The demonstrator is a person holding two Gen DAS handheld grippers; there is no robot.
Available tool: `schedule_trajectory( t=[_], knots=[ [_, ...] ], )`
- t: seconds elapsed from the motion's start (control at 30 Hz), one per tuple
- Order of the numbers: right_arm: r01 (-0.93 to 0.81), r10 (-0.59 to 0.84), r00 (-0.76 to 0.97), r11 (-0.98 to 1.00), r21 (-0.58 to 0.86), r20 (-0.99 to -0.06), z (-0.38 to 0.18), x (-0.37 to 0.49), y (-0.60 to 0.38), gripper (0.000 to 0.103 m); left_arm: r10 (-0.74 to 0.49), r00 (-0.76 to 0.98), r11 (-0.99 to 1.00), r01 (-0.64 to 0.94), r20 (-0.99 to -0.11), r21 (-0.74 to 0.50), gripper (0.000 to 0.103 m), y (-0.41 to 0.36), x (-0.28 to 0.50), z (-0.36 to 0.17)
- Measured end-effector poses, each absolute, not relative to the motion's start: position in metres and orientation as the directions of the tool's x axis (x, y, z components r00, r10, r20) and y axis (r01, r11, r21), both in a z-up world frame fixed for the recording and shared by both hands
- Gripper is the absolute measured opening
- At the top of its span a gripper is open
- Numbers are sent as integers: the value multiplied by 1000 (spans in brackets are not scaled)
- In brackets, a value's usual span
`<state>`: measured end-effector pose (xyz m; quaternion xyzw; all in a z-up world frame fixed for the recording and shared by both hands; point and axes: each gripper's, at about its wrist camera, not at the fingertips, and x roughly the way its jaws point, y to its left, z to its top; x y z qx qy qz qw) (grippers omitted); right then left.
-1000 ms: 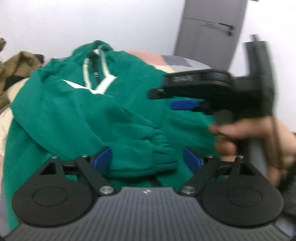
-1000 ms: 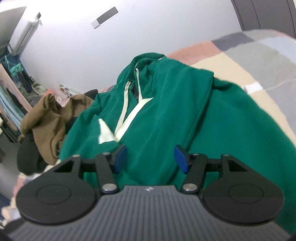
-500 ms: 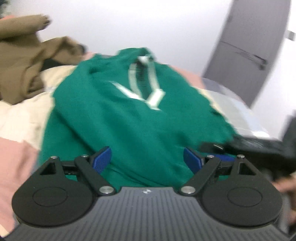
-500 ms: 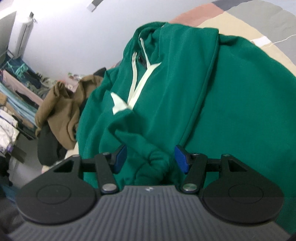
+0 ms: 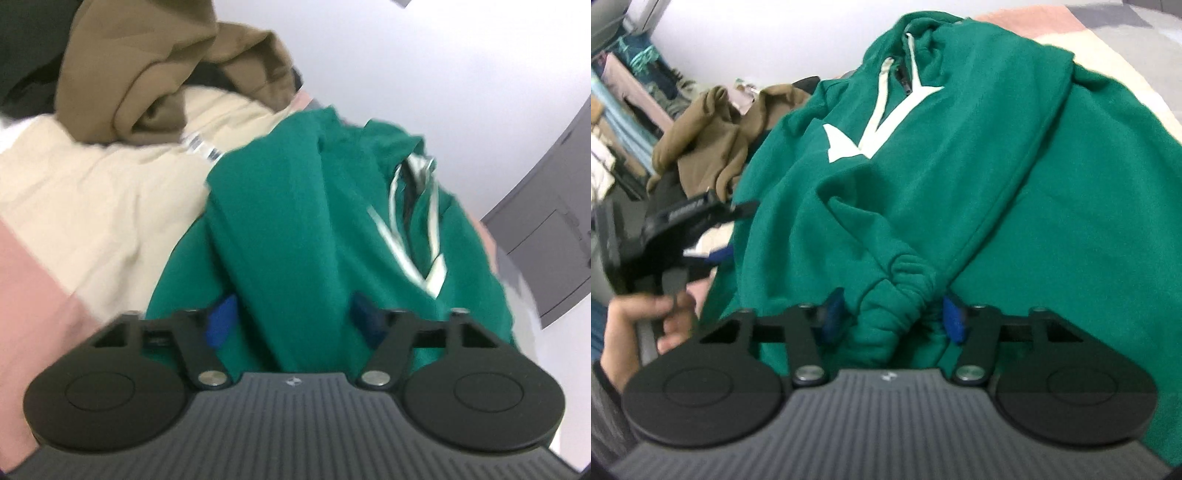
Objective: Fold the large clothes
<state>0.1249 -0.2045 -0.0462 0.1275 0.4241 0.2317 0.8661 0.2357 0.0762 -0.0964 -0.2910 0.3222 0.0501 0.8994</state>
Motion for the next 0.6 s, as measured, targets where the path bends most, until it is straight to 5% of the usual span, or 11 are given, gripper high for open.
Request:
schedule_trajectory(
  t=[0.13, 0.2, 0.43, 0.6],
  knots=[
    [-377, 485, 616, 873, 309, -621, -26, 112, -196, 39, -109, 800, 814, -269, -590, -515, 18, 82, 245, -91],
    [-402, 498, 655, 867, 295, -568, -13, 106, -198, 38, -117, 819, 788, -268, -562, -554, 11, 87, 243, -88],
    [-471, 549, 737, 835, 284, -394, 9, 102, -204, 38, -108, 896, 667, -256, -431, -700, 10, 123, 227, -72],
    [-543, 597, 727, 802, 248, -339, 15, 99, -186, 38, -72, 888, 651, -303, -454, -696, 10, 140, 228, -81]
  ],
)
